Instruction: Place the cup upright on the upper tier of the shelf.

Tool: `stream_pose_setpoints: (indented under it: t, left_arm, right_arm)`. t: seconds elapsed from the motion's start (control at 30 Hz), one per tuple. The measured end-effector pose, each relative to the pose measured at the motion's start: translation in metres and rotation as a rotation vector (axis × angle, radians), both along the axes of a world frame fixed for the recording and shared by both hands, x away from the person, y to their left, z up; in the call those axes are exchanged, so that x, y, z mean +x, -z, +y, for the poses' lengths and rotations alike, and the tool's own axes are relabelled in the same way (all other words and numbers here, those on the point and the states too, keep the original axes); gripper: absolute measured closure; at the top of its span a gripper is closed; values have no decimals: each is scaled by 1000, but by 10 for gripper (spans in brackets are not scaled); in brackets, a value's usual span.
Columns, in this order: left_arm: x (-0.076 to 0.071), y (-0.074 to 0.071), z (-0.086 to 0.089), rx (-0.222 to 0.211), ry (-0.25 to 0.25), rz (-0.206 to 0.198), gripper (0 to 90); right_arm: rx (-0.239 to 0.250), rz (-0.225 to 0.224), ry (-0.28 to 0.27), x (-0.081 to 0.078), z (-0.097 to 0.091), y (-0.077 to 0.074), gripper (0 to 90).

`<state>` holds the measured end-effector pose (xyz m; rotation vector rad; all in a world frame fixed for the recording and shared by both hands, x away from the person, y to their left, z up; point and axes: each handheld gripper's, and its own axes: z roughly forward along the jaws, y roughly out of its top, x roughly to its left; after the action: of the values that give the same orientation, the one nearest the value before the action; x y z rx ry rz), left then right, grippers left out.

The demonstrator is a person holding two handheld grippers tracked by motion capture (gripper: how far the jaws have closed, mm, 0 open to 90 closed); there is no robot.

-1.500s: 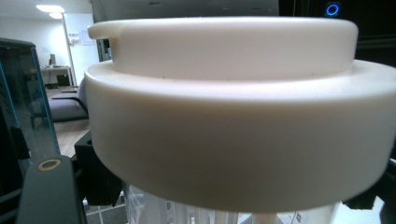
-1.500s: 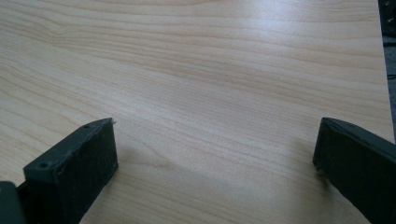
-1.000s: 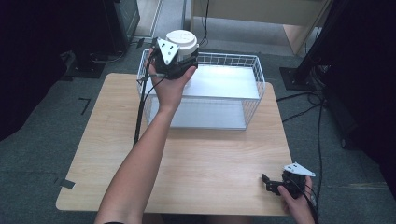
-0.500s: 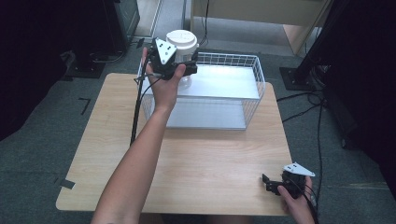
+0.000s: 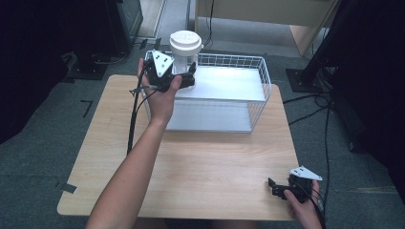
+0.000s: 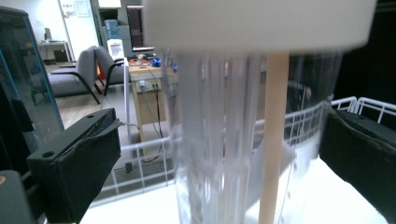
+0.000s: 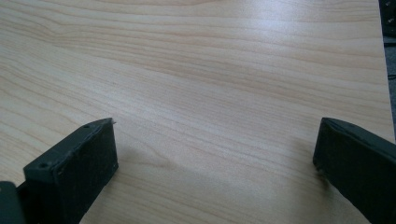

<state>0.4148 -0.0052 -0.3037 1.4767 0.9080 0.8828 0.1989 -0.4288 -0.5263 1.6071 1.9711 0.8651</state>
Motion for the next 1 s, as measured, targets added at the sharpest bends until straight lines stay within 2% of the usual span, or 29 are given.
stream_pose_setpoints:
  t: [0.1, 0.33, 0.37, 0.67, 0.83, 1.0]
  left_arm:
    - [-8, 3, 5, -1, 4, 0, 0]
    - [-36, 10, 14, 52, 17, -25, 0]
    - [-36, 10, 14, 52, 17, -25, 0]
    - [-67, 26, 28, 54, 20, -34, 0]
    - [-77, 36, 33, 71, 33, -20, 0]
    - [-88, 54, 39, 67, 31, 2, 0]
  right_arm:
    - [-1, 0, 0, 0, 0, 0, 0]
    - [-3, 3, 1, 0, 1, 0, 0]
    - [-7, 0, 0, 0, 1, 0, 0]
    - [-14, 0, -3, 0, 1, 0, 0]
    - [-15, 1, -2, 0, 1, 0, 0]
    - [-18, 1, -2, 0, 1, 0, 0]
